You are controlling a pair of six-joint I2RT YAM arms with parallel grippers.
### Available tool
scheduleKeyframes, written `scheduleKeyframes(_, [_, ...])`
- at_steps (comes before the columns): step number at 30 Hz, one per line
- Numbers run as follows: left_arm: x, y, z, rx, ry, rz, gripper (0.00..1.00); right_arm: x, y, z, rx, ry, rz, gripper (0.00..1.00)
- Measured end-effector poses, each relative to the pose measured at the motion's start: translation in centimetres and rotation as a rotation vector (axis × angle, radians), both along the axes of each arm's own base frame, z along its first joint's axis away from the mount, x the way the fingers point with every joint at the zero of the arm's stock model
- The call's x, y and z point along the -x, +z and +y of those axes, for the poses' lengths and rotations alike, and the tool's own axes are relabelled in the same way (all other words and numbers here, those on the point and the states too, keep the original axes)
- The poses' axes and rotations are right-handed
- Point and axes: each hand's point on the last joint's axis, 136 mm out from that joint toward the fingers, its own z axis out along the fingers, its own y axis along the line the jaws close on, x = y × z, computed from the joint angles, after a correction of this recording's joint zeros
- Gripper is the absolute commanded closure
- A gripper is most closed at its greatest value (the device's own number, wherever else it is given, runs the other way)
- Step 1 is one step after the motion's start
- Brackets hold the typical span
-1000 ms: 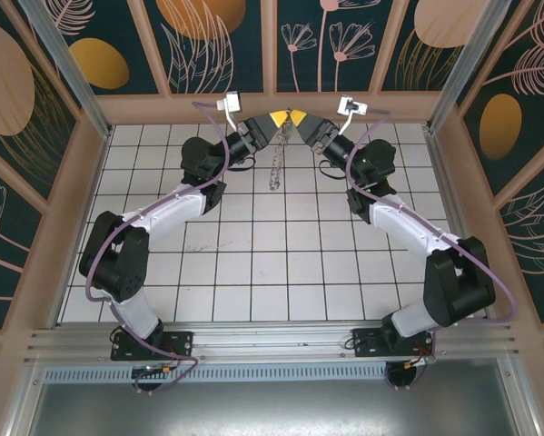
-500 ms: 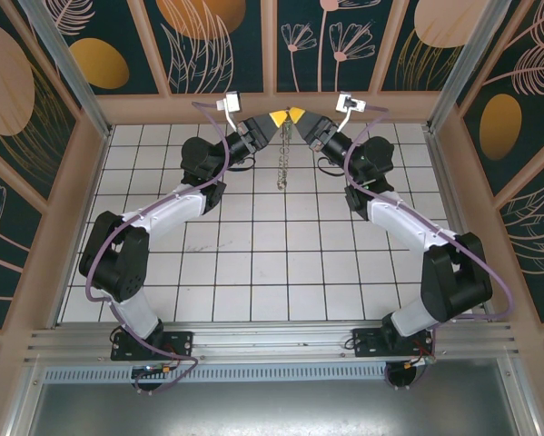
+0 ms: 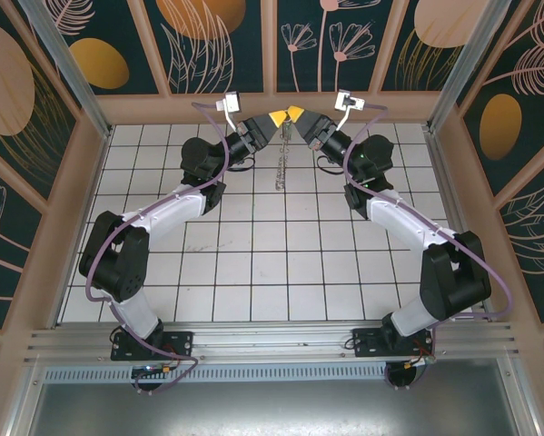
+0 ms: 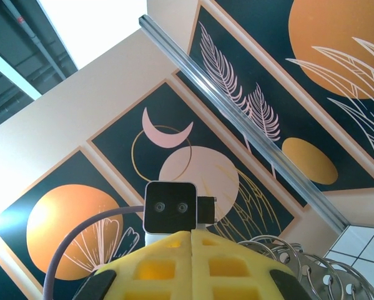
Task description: Put the keys on the keyring
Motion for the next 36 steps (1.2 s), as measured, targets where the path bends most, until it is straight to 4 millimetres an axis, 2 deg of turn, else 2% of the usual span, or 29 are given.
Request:
scheduleKeyframes(4, [-0.2, -0.3, -0.1, -0.022, 0.013, -0.008, 0.67, -0.3, -0.3, -0.3, 0.031, 0.002, -0.002, 1.0])
scheduleKeyframes(5, [-0.2, -0.5, -0.1, -0.034, 0.019, -0.008, 0.62, -0.6, -0.5, -0.5, 0.043, 0.0, 0.002, 1.0])
scheduleKeyframes(9, [-0.4, -0.5, 0.2, -0.096, 0.059, -0.021, 0.51, -2.2, -1.2, -2.4, 0.085, -0.022, 0.02, 1.0])
scheduleKeyframes(12, [-0.6, 0.0, 1.2, -0.142, 0.105, -0.048, 0.47, -3.4, -1.6, -3.8, 0.115, -0.033, 0.021, 1.0])
scheduleKeyframes(17, [-1.4, 0.9, 1.5, -0.226, 0.142, -0.102, 0.44, -5.0, -2.0, -4.9, 0.163, 0.009, 0.009, 1.0])
scheduleKeyframes(21, [-1.4, 1.6, 0.9, -0.292, 0.122, -0.154, 0.44, -5.7, -2.1, -4.2, 0.209, 0.1, -0.013, 1.0])
scheduleKeyframes(24, [-1.4, 1.7, 0.4, -0.33, 0.1, -0.181, 0.51, -5.7, -2.0, -3.4, 0.239, 0.173, -0.037, 1.0])
scheduleKeyframes(27, [-1.7, 1.2, -0.2, -0.366, 0.073, -0.19, 0.63, -5.7, -1.9, -2.9, 0.261, 0.226, -0.059, 1.0])
scheduleKeyframes(36, [-3.1, -1.3, -0.9, -0.426, 0.03, -0.16, 0.67, -5.5, -3.1, -2.0, 0.279, 0.307, -0.029, 1.0])
